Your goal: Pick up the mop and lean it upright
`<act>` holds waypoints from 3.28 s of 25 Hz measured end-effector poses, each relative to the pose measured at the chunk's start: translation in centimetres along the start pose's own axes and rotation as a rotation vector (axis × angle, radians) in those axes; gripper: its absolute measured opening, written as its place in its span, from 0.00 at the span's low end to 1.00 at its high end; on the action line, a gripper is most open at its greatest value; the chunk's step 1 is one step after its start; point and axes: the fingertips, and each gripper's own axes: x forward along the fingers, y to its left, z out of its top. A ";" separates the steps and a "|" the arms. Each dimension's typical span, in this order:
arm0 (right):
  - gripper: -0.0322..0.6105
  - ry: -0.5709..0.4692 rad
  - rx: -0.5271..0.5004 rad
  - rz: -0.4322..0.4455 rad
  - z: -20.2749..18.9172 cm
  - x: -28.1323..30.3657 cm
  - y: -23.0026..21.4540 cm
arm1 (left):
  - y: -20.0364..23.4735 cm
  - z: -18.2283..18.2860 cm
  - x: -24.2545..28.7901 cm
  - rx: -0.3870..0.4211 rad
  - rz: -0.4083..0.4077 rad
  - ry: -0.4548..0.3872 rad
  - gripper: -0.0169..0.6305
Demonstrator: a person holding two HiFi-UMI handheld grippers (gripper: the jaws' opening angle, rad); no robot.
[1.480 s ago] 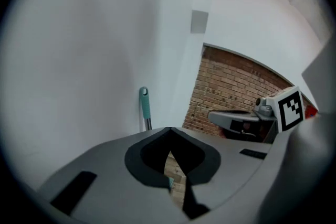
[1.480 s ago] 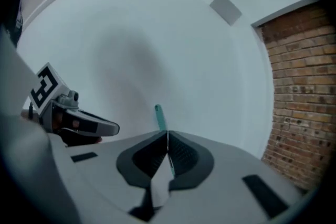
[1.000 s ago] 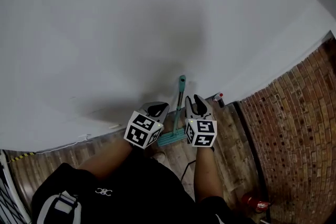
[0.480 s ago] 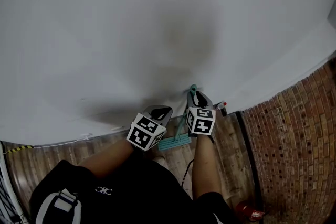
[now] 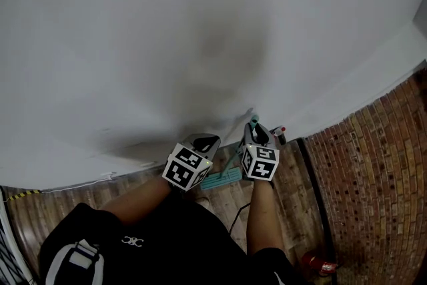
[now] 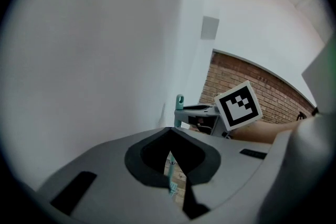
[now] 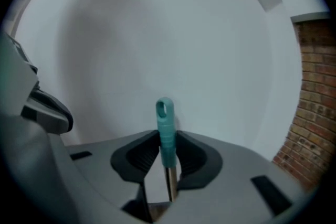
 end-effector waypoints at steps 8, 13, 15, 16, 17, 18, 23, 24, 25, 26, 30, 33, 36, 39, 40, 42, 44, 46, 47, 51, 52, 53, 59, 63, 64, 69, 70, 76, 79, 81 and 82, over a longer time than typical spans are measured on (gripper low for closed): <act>0.22 -0.103 0.101 -0.131 -2.1 -5.3 -4.3 | -2.6 0.4 3.7 0.042 -0.112 0.022 0.02; 0.22 -0.142 0.173 -0.198 -3.7 -10.1 -6.1 | -5.9 0.6 5.4 0.077 -0.193 0.037 0.02; 0.22 -0.153 0.197 -0.223 -4.5 -12.1 -6.5 | -7.4 0.6 6.0 0.091 -0.227 0.048 0.02; 0.22 -0.156 0.204 -0.235 -4.8 -12.9 -6.6 | -8.1 0.5 6.3 0.098 -0.243 0.053 0.02; 0.22 -0.159 0.209 -0.248 -5.2 -13.7 -6.7 | -8.7 0.4 6.5 0.105 -0.257 0.058 0.02; 0.22 -0.161 0.215 -0.260 -5.5 -14.4 -6.9 | -9.3 0.4 6.7 0.111 -0.271 0.060 0.02; 0.22 -0.164 0.235 -0.302 -6.3 -16.2 -8.0 | -11.2 0.8 7.5 0.156 -0.306 0.065 0.02; 0.22 -0.165 0.236 -0.304 -6.4 -16.4 -8.0 | -11.4 0.6 7.6 0.174 -0.304 0.071 0.02; 0.22 -0.166 0.239 -0.305 -6.5 -16.5 -7.9 | -11.6 0.5 7.7 0.190 -0.303 0.076 0.02; 0.22 -0.168 0.245 -0.307 -6.6 -16.6 -7.9 | -11.8 0.4 7.8 0.199 -0.306 0.077 0.02; 0.22 -0.168 0.265 -0.319 -6.8 -17.0 -8.4 | -12.4 0.5 7.9 0.180 -0.330 0.077 0.02; 0.22 -0.168 0.267 -0.322 -6.9 -17.2 -8.5 | -12.5 0.5 7.8 0.185 -0.333 0.079 0.02; 0.22 -0.172 0.270 -0.325 -7.0 -17.3 -8.6 | -12.6 0.5 7.7 0.191 -0.333 0.078 0.02; 0.22 -0.169 0.275 -0.316 -6.8 -17.1 -8.6 | -12.4 0.6 7.7 0.191 -0.328 0.080 0.02; 0.22 -0.167 0.276 -0.310 -6.7 -16.9 -8.6 | -12.3 0.6 7.7 0.190 -0.325 0.081 0.02; 0.23 -0.166 0.271 -0.301 -6.6 -16.6 -8.5 | -12.0 0.6 7.6 0.185 -0.315 0.081 0.02; 0.22 -0.169 0.263 -0.295 -6.5 -16.3 -8.3 | -11.7 0.5 7.4 0.181 -0.306 0.078 0.02; 0.22 -0.170 0.254 -0.288 -6.3 -15.8 -8.2 | -11.4 0.5 7.0 0.175 -0.295 0.075 0.02; 0.22 -0.170 0.250 -0.281 -6.2 -15.5 -8.1 | -11.2 0.5 6.9 0.172 -0.288 0.072 0.02; 0.23 -0.159 0.218 -0.226 -5.3 -13.6 -7.2 | -10.0 0.6 5.5 0.150 -0.243 0.058 0.02; 0.23 -0.157 0.209 -0.210 -5.0 -12.9 -6.9 | -9.6 0.6 5.1 0.143 -0.233 0.056 0.02; 0.23 -0.155 0.202 -0.193 -4.6 -12.1 -6.5 | -9.2 0.6 4.8 0.135 -0.224 0.056 0.02; 0.23 -0.142 0.160 -0.087 -3.0 -6.8 -3.2 | -5.8 0.2 2.6 0.095 -0.144 0.046 0.02; 0.23 -0.106 0.121 -0.043 -2.2 -3.8 -1.7 | -3.5 0.2 1.3 0.071 -0.089 0.028 0.02; 0.23 -0.096 0.118 -0.036 -1.9 -2.9 -1.6 | -3.0 0.3 1.0 0.065 -0.077 0.027 0.02; 0.23 -0.057 0.096 -0.001 -0.7 1.3 -0.5 | -0.7 -0.1 -0.3 0.039 -0.029 0.026 0.02; 0.23 -0.050 0.089 0.008 -0.6 1.9 0.0 | -0.4 -0.2 -0.6 0.035 -0.021 0.024 0.02; 0.23 -0.024 0.062 0.035 -0.5 3.6 1.9 | 0.8 -0.5 -1.8 0.018 0.003 0.009 0.02; 0.23 -0.009 0.069 0.059 -0.5 3.8 2.2 | 1.3 -0.5 -1.7 0.016 0.004 0.010 0.02; 0.24 -0.022 0.067 0.052 -0.4 3.6 2.1 | 1.1 -0.4 -1.7 0.016 -0.002 0.008 0.02; 0.24 -0.035 0.063 0.045 -0.4 3.4 2.0 | 1.0 -0.3 -1.7 0.017 -0.007 0.006 0.02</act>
